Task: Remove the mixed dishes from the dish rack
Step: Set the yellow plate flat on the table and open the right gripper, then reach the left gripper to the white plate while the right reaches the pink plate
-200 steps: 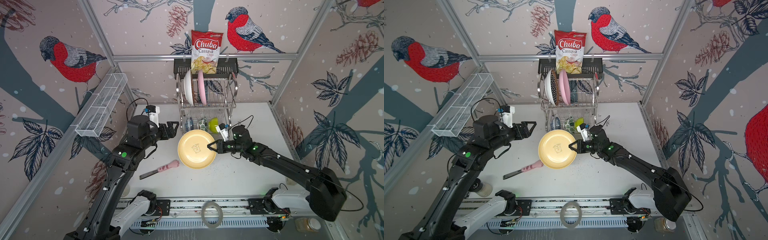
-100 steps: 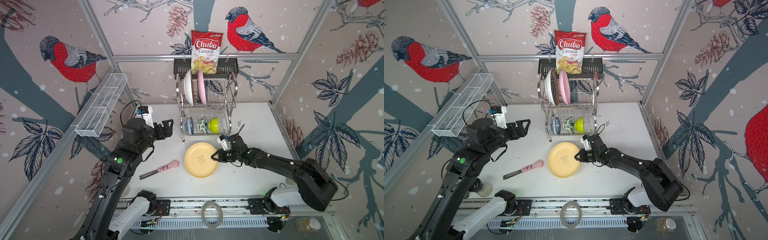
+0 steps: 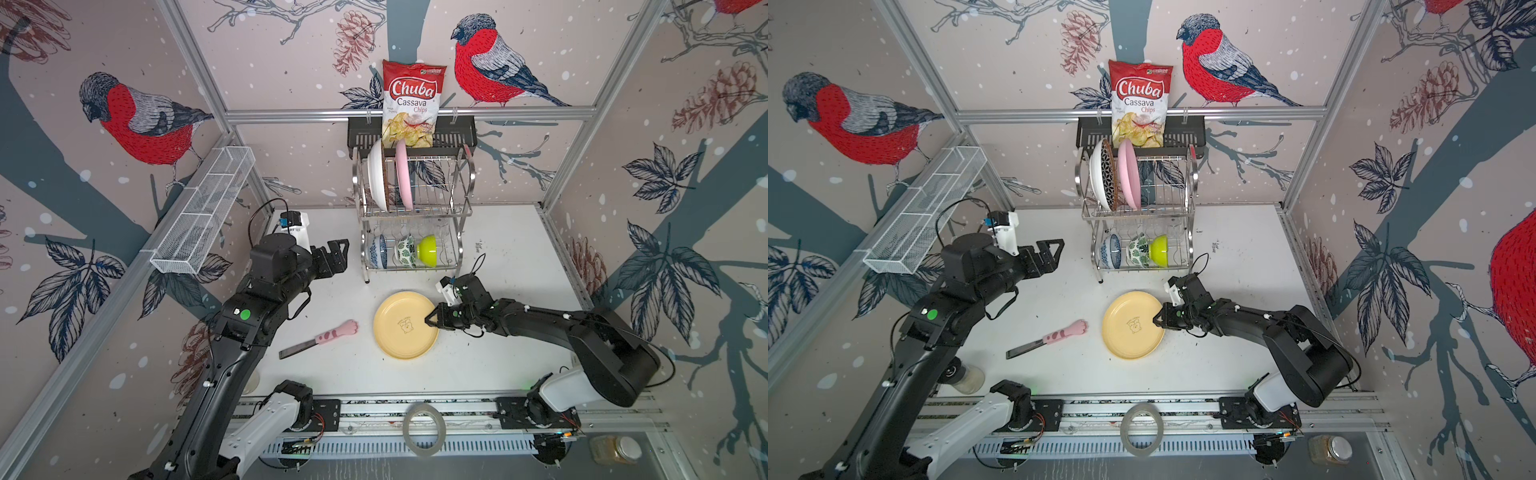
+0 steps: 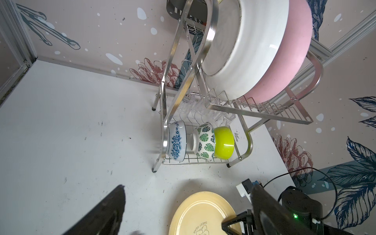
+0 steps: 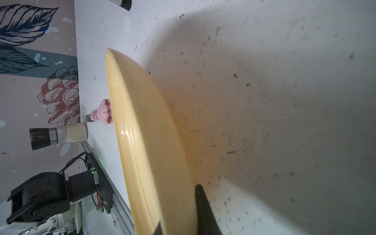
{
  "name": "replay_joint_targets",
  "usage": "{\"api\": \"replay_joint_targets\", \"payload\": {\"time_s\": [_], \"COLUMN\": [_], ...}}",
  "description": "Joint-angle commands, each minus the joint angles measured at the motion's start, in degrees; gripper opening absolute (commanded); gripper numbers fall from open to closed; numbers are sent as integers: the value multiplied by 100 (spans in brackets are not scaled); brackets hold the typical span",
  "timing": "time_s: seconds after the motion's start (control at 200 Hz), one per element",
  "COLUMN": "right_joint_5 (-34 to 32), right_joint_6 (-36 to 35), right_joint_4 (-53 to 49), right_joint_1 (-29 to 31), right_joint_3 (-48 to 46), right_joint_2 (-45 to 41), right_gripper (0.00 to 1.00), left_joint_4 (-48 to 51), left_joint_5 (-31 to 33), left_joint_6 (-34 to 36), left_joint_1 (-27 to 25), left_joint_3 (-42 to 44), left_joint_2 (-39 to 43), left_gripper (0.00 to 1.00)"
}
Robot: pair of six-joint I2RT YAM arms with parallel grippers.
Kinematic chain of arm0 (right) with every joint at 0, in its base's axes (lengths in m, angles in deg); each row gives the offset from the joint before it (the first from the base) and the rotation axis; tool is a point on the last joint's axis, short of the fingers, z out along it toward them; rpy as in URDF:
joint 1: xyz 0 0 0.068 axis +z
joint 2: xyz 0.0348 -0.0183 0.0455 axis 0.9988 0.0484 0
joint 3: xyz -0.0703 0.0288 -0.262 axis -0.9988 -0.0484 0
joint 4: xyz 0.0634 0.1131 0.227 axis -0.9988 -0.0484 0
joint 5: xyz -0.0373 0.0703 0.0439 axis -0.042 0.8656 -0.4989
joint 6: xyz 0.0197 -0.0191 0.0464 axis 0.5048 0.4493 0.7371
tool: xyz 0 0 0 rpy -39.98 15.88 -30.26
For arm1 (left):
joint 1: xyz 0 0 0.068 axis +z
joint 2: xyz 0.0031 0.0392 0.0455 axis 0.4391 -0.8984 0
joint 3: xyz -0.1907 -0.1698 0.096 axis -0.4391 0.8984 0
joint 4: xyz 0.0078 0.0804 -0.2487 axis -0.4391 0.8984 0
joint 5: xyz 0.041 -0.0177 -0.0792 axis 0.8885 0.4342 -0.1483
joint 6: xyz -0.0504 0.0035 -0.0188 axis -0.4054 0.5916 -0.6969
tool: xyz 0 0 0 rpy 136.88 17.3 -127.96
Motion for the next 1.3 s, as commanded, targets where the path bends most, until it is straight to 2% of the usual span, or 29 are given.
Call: {"api": "replay_joint_targets", "payload": {"time_s": [0.0,0.25,0.47,0.675,0.841,1.091,1.296], "right_joint_5": [80,159,154,190,198,61,-430], "right_joint_6": [41,11,0,28,2,-141,-488], "right_joint_4": [333,430,484,553,477,8,-971], "right_joint_1": [-14,-14,-41,-66,-101,-273,-629], "right_joint_3": [-22,4,-43,-101,-153,-233,-74], "right_joint_2": [111,425,514,532,472,-34,-1100], "right_gripper": [3,11,32,39,48,54,55], "left_joint_4": [-235,-295,-267,-269,-276,-310,-628], "left_joint_5": [-73,-92,-43,-65,-71,-6,113], "left_joint_6": [55,7,6,0,10,79,104], "left_joint_1": [14,15,13,14,15,19,28], "left_joint_3": [-147,-92,-109,-120,-137,-325,-677], "left_joint_2": [-85,-119,-110,-167,-198,-344,-613], "left_gripper": [95,95,95,95,95,96,96]}}
